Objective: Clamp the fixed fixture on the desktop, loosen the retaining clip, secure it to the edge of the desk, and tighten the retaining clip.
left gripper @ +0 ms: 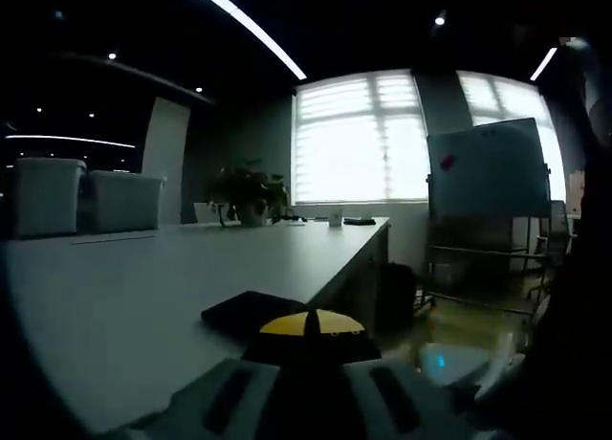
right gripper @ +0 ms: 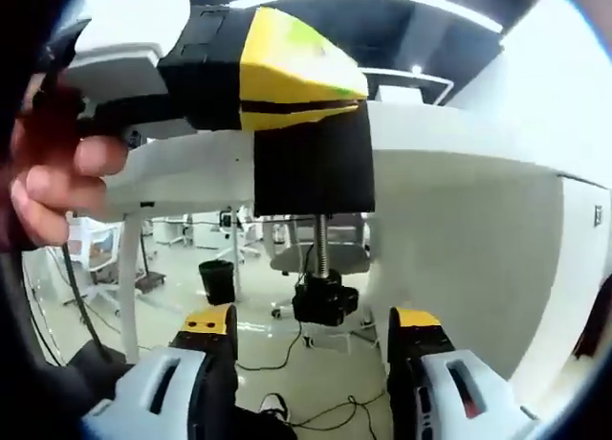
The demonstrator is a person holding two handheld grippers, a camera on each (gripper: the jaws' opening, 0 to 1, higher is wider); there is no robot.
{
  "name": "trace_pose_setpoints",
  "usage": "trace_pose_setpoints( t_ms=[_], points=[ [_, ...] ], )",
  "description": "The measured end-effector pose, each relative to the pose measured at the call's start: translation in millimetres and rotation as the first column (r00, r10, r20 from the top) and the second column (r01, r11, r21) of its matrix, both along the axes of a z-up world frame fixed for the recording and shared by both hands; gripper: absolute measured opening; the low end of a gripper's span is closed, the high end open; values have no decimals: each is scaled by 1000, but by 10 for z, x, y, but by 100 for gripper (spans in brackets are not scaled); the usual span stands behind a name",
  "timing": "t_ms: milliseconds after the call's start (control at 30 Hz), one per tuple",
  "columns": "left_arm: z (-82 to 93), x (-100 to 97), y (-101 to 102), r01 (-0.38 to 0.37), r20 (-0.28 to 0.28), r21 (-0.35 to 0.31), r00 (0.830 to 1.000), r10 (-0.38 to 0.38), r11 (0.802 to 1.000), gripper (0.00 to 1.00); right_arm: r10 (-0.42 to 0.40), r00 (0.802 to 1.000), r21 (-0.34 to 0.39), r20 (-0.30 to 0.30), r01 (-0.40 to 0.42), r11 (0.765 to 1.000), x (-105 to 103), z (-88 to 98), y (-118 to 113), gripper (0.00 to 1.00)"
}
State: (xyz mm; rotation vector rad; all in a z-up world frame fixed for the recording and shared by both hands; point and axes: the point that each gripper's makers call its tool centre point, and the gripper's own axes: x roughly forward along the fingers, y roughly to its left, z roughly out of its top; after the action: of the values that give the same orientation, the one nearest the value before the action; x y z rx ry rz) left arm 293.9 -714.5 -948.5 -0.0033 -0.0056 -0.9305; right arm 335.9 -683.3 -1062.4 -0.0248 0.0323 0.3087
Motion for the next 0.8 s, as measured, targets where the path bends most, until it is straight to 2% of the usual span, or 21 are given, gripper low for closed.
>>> trace_pose_setpoints(
  t_ms=[233, 267, 433, 467, 533, 600, 667, 733, 800],
  points=[
    [11, -2, -1, 3, -6, -7, 1000, -3, 1000, 1, -3, 1000, -3, -6, 3, 1000, 51, 38, 1, 56],
    [12, -3, -2, 3, -6, -6, 1000, -3, 1000, 1, 0, 1000, -29, -10, 0, 1000, 55, 27, 10, 56],
    [16, 8, 4, 0, -5, -7, 1000, 0, 1000, 1, -13, 1000, -48, 1, 13, 999, 67, 41, 13, 54],
    [17, 10, 5, 0, -5, -6, 1000, 0, 1000, 1, -14, 1000, -63, 1, 14, 998, 67, 41, 13, 51],
    [18, 10, 4, 0, -5, -5, 1000, 0, 1000, 1, -28, 999, -138, 18, 30, 990, 74, 51, -33, 41],
    [17, 13, 5, 1, -5, -5, 1000, -1, 1000, 1, -31, 999, -125, 23, 33, 992, 81, 74, -42, 34],
    [17, 18, 8, 0, -5, -4, 1000, 0, 1000, 1, -27, 999, -119, 27, 30, 992, 87, 90, -34, 34],
    [13, 17, 4, 0, -6, -5, 1000, 0, 1000, 1, -23, 1000, -131, 14, 25, 991, 95, 72, -19, 27],
    [18, 16, 7, -1, -4, -3, 1000, 1, 1000, 1, -34, 999, -143, 15, 36, 989, 102, 71, -51, 26]
  ],
)
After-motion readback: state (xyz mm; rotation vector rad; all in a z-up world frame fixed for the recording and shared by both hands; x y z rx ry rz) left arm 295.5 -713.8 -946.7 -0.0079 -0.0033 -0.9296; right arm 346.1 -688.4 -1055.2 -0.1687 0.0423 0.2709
